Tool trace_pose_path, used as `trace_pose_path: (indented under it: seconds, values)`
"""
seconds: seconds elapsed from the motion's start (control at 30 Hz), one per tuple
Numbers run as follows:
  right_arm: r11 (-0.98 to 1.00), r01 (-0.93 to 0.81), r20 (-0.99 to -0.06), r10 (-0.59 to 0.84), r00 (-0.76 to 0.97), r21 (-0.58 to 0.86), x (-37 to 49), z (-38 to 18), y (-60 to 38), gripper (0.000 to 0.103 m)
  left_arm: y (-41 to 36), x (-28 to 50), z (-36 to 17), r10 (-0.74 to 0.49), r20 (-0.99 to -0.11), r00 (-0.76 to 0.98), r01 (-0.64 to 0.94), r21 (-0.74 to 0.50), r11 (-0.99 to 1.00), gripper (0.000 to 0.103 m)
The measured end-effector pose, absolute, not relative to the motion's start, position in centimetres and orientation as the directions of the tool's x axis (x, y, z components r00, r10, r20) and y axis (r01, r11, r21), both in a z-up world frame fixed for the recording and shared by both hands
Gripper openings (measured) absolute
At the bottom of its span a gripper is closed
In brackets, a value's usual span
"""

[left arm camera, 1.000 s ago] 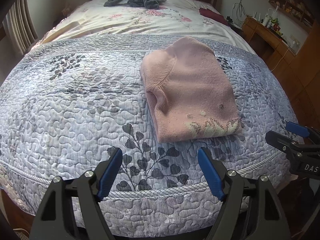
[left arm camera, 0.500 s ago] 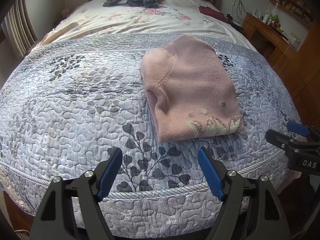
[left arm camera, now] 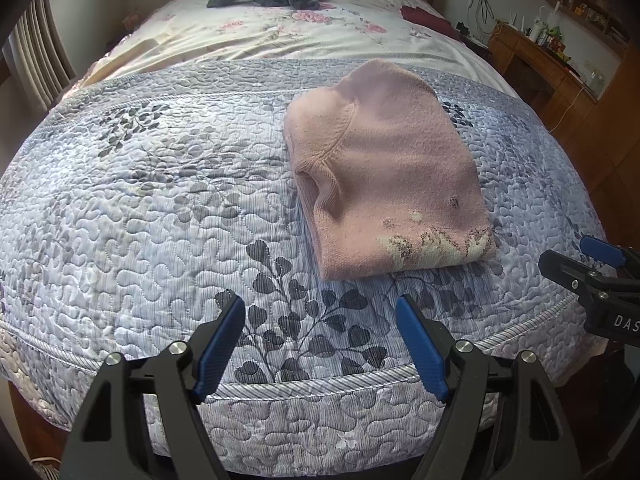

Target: Fold small clothes

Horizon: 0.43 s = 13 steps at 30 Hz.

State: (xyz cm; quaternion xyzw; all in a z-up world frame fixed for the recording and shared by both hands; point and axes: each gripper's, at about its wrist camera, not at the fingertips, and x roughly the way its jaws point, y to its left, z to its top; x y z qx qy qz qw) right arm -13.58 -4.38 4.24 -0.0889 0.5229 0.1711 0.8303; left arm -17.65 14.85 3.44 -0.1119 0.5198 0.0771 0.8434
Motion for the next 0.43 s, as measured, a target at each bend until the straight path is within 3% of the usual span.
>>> trace_pose_path:
  seconds: [0.43]
  values:
    - [0.937,-0.348,-0.912,0.168,0.374,0.030,-13.22,3.53,-4.71,0.098,14.75,-17.52,3.22,0.009,-0.896,0.444,-0.243,-0.110,0.964,0.078]
